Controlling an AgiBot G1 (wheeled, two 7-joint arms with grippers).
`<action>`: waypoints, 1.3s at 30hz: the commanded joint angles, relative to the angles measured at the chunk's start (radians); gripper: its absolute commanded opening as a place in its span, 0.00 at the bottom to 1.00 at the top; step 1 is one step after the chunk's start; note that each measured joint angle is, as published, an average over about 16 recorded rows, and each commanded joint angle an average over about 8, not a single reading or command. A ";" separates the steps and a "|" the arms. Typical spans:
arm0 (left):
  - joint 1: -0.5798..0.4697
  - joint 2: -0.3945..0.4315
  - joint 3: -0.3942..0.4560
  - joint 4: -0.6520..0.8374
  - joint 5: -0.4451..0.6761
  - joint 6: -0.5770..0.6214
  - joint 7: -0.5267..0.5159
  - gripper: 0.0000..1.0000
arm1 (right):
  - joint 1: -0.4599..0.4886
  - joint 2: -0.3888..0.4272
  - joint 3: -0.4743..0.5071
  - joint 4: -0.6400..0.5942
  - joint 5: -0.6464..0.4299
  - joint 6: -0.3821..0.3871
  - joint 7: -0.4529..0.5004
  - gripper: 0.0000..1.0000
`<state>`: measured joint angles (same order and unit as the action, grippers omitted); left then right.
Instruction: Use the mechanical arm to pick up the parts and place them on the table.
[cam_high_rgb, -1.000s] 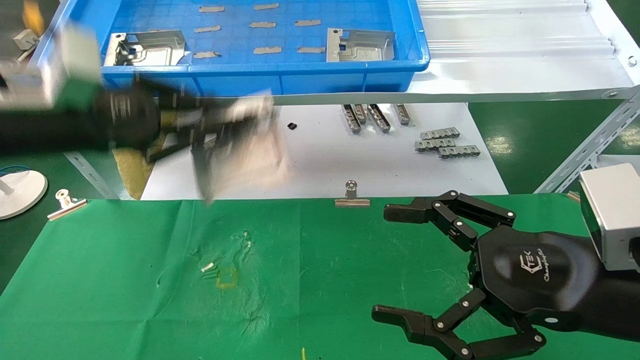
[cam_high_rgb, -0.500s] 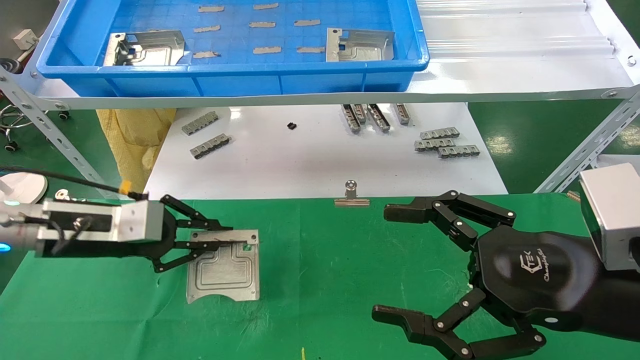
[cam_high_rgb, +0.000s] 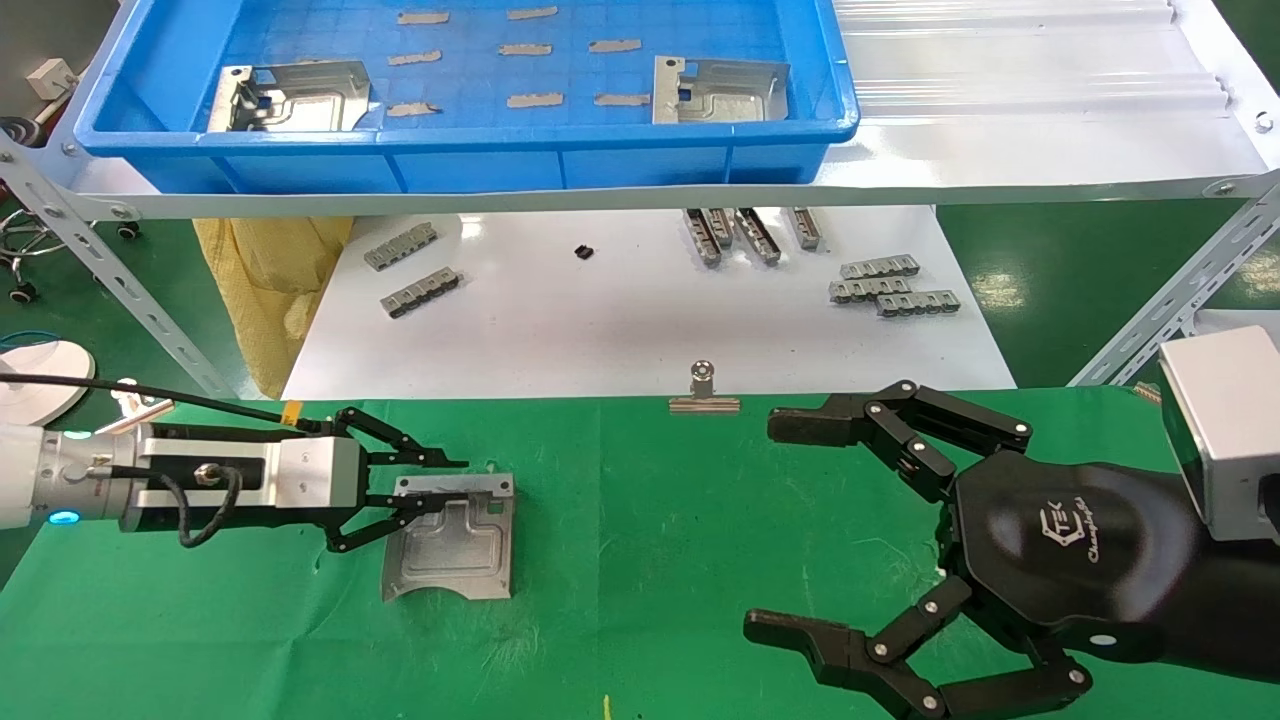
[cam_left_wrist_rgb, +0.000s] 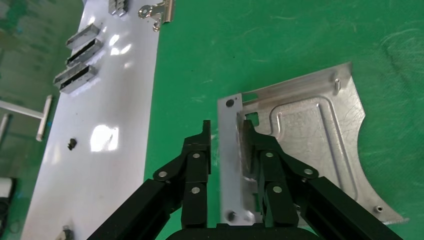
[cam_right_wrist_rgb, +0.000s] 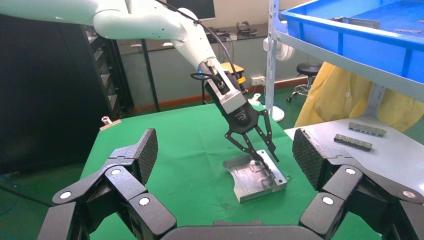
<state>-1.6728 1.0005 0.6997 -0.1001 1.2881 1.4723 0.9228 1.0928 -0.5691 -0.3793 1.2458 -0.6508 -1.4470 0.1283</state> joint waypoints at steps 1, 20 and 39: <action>-0.001 0.007 -0.001 0.012 0.000 -0.011 0.020 1.00 | 0.000 0.000 0.000 0.000 0.000 0.000 0.000 1.00; 0.050 -0.001 -0.076 0.142 -0.113 0.126 -0.193 1.00 | 0.000 0.000 0.000 0.000 0.000 0.000 0.000 1.00; 0.127 -0.059 -0.122 -0.062 -0.172 0.110 -0.312 1.00 | 0.000 0.000 0.000 0.000 0.000 0.000 0.000 1.00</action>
<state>-1.5462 0.9413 0.5783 -0.1619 1.1164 1.5820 0.6115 1.0926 -0.5691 -0.3792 1.2456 -0.6506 -1.4467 0.1281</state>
